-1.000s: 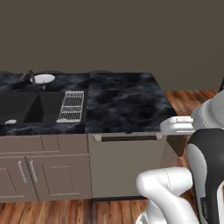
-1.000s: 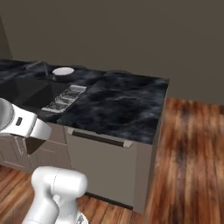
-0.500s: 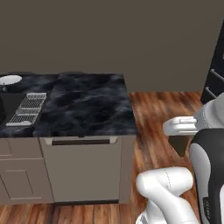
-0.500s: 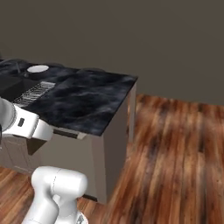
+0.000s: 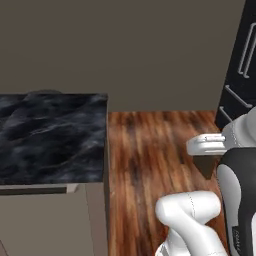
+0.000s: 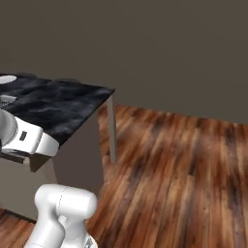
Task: Start the toaster. Once the lever pops up, take the bread to the plate on the dining counter.
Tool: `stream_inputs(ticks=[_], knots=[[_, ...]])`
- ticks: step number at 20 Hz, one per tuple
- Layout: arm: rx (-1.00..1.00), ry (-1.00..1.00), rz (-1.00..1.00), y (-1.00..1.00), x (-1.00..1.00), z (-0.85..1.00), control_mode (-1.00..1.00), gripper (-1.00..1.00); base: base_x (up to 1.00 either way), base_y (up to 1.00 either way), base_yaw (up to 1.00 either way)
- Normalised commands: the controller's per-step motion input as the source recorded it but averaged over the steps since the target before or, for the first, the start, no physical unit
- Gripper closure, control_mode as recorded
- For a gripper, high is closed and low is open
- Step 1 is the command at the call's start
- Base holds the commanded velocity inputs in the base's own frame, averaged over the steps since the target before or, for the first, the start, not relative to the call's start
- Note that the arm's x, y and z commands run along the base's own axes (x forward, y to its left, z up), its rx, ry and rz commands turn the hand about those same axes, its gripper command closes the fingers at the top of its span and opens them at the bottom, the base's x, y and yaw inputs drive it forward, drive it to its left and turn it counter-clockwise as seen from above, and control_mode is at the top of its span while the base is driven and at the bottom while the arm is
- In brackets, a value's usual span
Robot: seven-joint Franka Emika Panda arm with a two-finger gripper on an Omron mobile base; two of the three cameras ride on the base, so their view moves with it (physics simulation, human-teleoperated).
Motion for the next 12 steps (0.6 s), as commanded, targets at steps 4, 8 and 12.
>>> stream_inputs(ticks=[4,8,12], knots=[[0.00,0.00,0.00,0.00,0.00,0.00,1.00,1.00,0.93,-1.00,0.00],[0.00,0.00,0.00,0.00,0.00,0.00,1.00,1.00,1.00,-0.97,0.01],[0.00,0.00,0.00,0.00,0.00,0.00,1.00,1.00,1.00,-0.77,0.03]])
